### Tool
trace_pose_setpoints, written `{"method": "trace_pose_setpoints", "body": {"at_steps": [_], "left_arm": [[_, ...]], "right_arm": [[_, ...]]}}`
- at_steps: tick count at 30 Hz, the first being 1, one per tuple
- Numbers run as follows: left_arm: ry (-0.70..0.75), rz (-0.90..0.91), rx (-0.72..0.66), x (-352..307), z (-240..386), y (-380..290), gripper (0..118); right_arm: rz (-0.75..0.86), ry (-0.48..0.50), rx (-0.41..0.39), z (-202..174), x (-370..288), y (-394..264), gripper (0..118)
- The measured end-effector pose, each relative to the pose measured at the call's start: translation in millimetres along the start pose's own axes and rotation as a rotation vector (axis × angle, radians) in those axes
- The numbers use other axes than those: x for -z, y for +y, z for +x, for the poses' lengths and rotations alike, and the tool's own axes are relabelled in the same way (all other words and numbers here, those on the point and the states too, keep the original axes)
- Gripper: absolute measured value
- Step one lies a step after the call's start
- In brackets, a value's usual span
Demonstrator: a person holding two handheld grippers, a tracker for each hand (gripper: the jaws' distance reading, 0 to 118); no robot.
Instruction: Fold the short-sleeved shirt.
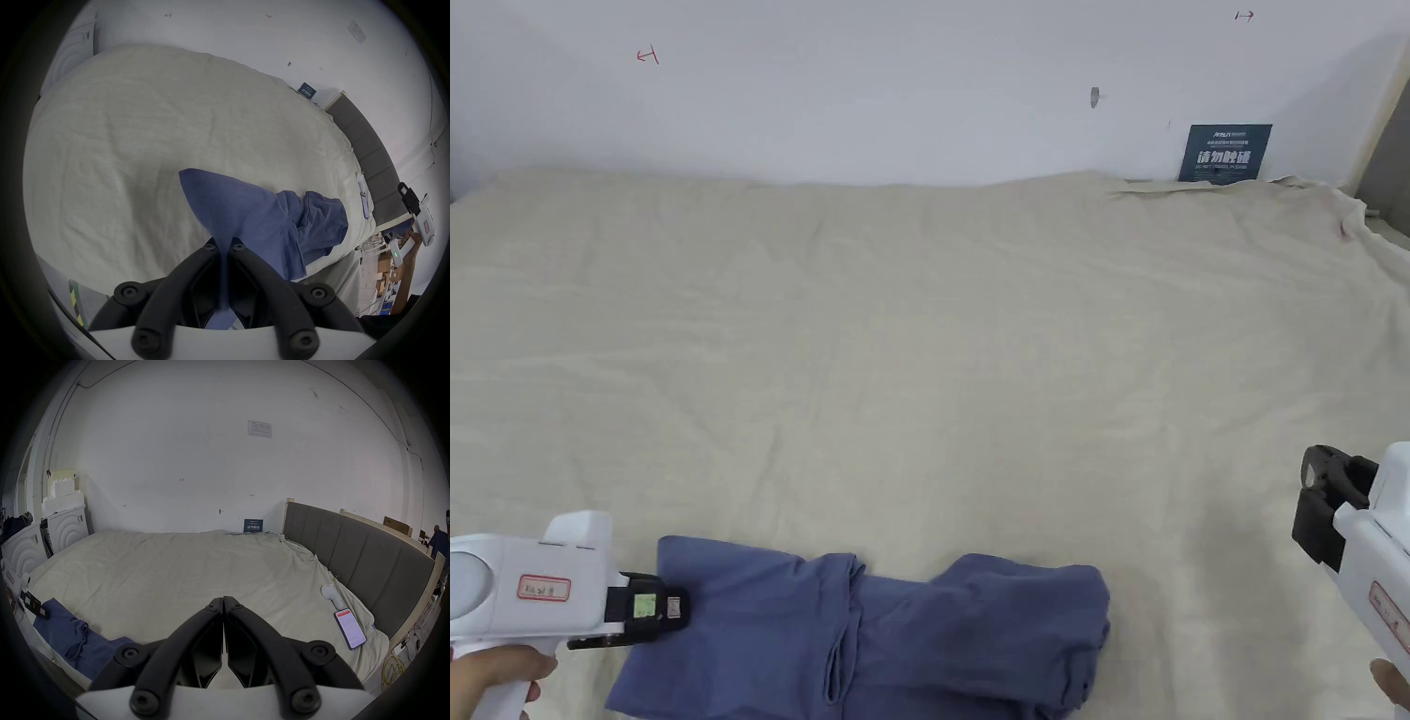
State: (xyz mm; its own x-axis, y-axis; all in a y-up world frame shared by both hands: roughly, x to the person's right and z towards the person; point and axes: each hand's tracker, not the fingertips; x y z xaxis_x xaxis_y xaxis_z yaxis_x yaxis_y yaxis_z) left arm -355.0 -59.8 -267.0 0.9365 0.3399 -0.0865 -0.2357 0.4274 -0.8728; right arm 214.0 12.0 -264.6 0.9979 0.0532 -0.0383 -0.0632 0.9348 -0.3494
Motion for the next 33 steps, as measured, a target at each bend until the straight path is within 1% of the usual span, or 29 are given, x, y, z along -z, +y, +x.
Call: {"method": "trace_pose_setpoints", "body": {"at_steps": [2,6,12,15,17,19,23,28,33], "left_arm": [[0.023,-0.001,-0.012,-5,3,5,2],[-0.016,0.004,-0.006,-11,36,14,2],[-0.166,-0.058,0.175,12,124,26,2],[-0.177,-0.086,0.281,37,167,30,2],[-0.194,-0.100,0.307,54,195,30,2],[-0.221,-0.128,0.350,75,211,31,2],[-0.246,-0.192,0.392,107,251,26,2],[-0.160,-0.286,0.512,147,290,8,2],[-0.122,-0.319,0.503,179,308,-7,3]], "right_arm": [[0.002,0.002,0.003,0,-1,-1,0],[0.000,0.001,0.001,1,-2,-2,0],[0.003,-0.003,0.009,5,-5,-3,0],[0.003,-0.008,0.010,7,-6,-5,0],[0.002,-0.010,0.019,9,-7,-7,0],[0.000,-0.014,0.022,11,-8,-8,0],[-0.005,-0.024,0.026,17,-9,-11,0],[-0.009,-0.037,0.034,20,-13,-12,0],[-0.014,-0.050,0.040,25,-17,-15,0]]}}
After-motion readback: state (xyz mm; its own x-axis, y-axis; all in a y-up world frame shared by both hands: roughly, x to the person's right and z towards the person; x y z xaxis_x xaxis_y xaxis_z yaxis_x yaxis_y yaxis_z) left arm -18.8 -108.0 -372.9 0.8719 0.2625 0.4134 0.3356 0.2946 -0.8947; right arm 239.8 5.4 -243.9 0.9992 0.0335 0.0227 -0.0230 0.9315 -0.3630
